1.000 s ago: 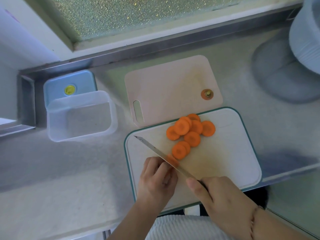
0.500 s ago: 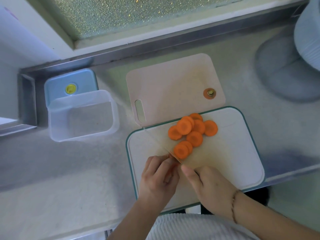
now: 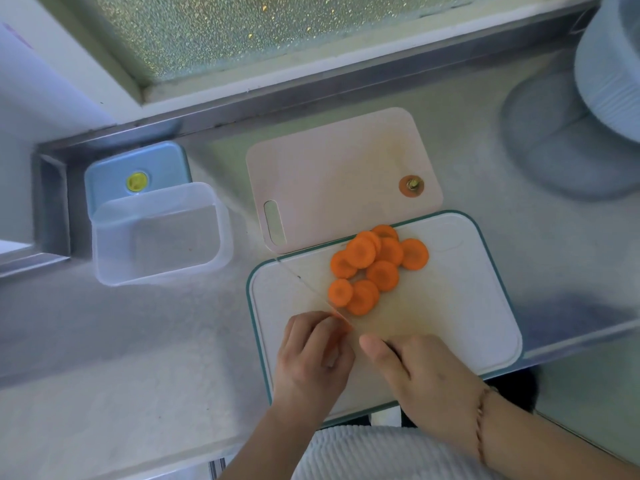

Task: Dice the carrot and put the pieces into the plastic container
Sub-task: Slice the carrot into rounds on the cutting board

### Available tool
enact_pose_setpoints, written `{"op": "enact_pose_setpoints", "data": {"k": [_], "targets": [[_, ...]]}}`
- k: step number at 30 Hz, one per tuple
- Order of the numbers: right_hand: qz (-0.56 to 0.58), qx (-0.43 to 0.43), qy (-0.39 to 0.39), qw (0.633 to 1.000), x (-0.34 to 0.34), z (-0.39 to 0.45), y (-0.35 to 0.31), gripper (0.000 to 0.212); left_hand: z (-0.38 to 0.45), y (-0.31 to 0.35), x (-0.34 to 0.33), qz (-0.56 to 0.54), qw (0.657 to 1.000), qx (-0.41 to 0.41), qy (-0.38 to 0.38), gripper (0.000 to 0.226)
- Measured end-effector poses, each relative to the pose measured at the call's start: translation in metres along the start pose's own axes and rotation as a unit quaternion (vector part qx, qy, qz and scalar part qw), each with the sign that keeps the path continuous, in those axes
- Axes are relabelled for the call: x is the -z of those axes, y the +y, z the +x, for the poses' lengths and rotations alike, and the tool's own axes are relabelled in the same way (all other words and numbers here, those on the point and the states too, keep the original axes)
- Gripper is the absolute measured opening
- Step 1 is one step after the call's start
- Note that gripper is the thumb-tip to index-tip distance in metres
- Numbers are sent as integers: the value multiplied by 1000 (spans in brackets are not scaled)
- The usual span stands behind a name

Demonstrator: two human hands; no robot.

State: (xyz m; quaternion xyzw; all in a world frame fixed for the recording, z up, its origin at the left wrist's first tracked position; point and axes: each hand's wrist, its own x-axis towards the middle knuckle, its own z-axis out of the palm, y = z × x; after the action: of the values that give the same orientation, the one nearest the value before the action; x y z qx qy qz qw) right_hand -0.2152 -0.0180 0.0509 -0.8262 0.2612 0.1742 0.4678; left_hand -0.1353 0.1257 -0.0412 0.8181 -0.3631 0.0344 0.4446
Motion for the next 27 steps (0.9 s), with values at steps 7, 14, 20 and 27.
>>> {"op": "enact_pose_setpoints", "data": {"k": [7, 14, 20, 27], "targets": [[-6, -28, -8, 1000, 4, -16, 4, 64, 0, -1, 1, -7, 1000, 8, 2, 44], [-16, -28, -8, 999, 2, -16, 7, 70, 0, -1, 1, -9, 1000, 10, 0, 42], [-8, -61, -31, 998, -2, -4, 3, 64, 1, -1, 0, -20, 1000, -6, 9, 45], [-11, -2, 6, 1000, -18, 39, 2, 64, -5, -5, -1, -6, 1000, -1, 3, 28]]}}
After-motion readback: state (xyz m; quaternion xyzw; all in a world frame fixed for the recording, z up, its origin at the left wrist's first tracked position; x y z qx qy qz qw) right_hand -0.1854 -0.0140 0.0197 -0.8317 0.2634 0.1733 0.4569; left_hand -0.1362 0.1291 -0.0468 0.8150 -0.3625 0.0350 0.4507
